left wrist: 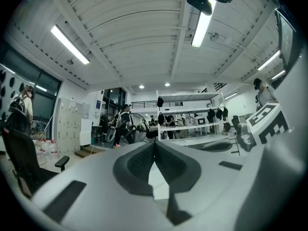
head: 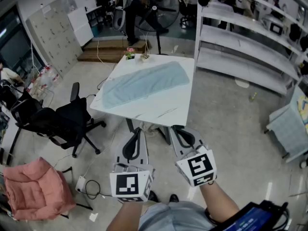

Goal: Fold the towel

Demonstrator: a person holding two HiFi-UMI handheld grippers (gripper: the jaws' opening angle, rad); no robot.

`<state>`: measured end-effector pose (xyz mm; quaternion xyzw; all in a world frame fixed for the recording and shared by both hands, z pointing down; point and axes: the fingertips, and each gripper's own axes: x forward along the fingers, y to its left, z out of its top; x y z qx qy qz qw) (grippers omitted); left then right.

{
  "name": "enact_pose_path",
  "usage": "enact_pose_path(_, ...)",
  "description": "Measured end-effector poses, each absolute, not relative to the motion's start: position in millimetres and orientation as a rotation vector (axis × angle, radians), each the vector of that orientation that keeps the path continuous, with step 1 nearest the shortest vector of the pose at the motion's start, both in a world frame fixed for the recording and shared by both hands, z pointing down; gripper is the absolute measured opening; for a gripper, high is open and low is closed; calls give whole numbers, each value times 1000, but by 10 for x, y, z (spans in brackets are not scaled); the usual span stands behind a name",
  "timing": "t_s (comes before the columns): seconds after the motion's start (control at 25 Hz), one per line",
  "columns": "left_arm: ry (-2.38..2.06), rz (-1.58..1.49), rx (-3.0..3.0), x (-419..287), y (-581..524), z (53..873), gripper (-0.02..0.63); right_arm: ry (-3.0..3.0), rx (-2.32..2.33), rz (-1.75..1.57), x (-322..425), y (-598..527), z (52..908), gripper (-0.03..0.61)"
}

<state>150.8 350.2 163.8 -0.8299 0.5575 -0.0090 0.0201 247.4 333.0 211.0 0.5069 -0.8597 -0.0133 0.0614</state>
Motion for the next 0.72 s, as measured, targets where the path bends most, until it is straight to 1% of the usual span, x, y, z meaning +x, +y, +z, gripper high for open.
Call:
enact_pose_path(0.24,1726,-13,-2573,1521,3501,1617,8,-2612,1528,-38,2456,3327,2094,15)
enact_pose_path(0.56,1775,-68,-2578,1562,3477,1766,8,-2666,1500,12,2497,3259,2182,20)
enact_pose_path(0.72,1798,-91,-2562,1435,3361,1842,8,-2638,1467,46,2432,3122,2259,20)
